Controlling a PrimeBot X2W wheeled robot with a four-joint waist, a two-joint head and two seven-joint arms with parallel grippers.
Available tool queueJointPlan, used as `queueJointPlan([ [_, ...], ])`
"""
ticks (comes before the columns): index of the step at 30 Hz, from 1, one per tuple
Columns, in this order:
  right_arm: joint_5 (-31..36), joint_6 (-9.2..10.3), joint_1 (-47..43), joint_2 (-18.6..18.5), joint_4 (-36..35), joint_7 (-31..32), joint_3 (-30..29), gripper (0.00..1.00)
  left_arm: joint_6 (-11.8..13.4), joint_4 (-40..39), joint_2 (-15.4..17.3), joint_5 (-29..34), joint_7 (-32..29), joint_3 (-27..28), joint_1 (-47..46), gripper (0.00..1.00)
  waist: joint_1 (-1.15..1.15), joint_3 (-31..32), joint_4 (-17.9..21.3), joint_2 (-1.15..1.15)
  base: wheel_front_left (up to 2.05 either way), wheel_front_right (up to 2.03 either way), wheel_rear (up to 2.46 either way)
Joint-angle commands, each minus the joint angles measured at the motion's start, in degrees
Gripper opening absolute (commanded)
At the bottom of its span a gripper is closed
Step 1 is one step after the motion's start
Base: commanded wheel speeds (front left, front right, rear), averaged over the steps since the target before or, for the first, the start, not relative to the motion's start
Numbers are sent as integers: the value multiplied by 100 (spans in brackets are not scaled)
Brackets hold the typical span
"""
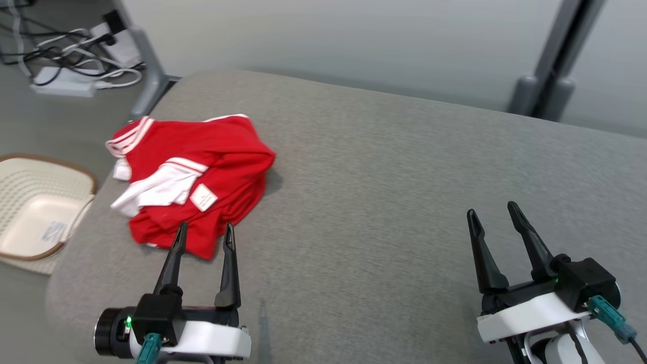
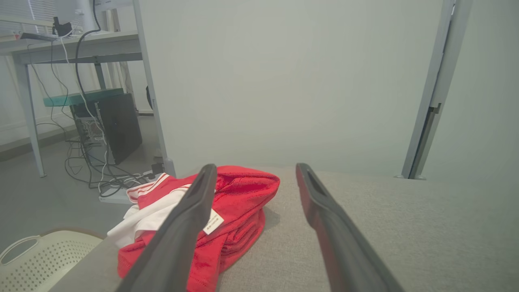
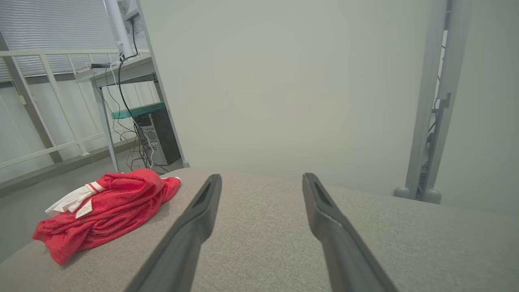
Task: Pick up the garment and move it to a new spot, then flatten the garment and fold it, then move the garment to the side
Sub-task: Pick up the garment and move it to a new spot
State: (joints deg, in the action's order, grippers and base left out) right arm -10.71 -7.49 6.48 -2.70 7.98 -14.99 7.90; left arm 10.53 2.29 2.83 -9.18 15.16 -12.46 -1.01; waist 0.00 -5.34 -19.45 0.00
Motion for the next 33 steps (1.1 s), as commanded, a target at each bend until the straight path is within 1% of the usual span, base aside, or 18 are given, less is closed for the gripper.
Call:
queueJointPlan([
  [1, -44, 0, -41, -39, 14, -29, 14, 100, -8, 5, 14, -25, 2, 23, 90, 100, 0, 113, -445, 0, 0, 0, 0],
  [6, -91, 0, -105, -40, 80, -28, 132, 100, -37, 22, 12, -19, 2, 52, 186, 100, 0, 207, -860, 0, 0, 0, 0],
  [9, -114, 0, -108, -37, 108, -28, 220, 100, -57, 24, 12, 2, 2, 76, 242, 100, 0, 253, -1022, 0, 0, 0, 0],
  [15, -142, 0, 38, -41, 185, -28, 506, 100, 50, -100, 11, -52, 2, 178, 264, 100, 0, 176, -1082, 0, 0, 0, 0],
  [23, -157, 0, 123, -40, 293, -28, 589, 100, 113, -154, 14, -120, 2, 196, 318, 100, 0, 124, -1104, 0, 0, 0, 0],
  [27, -107, 0, 98, -41, 293, -28, 549, 100, 78, -115, 14, -145, 2, 188, 308, 100, 0, 106, -1094, 0, 0, 0, 0],
  [30, -311, 0, 33, -46, 204, -28, 272, 100, -10, -7, 13, -117, 2, 159, 236, 100, 0, 58, -1081, 0, 0, 0, 0],
  [33, -173, -1, 119, -27, 102, -28, 263, 100, -52, 87, 14, -296, 3, 260, 121, 100, 0, -108, -943, 0, 0, 0, 0],
])
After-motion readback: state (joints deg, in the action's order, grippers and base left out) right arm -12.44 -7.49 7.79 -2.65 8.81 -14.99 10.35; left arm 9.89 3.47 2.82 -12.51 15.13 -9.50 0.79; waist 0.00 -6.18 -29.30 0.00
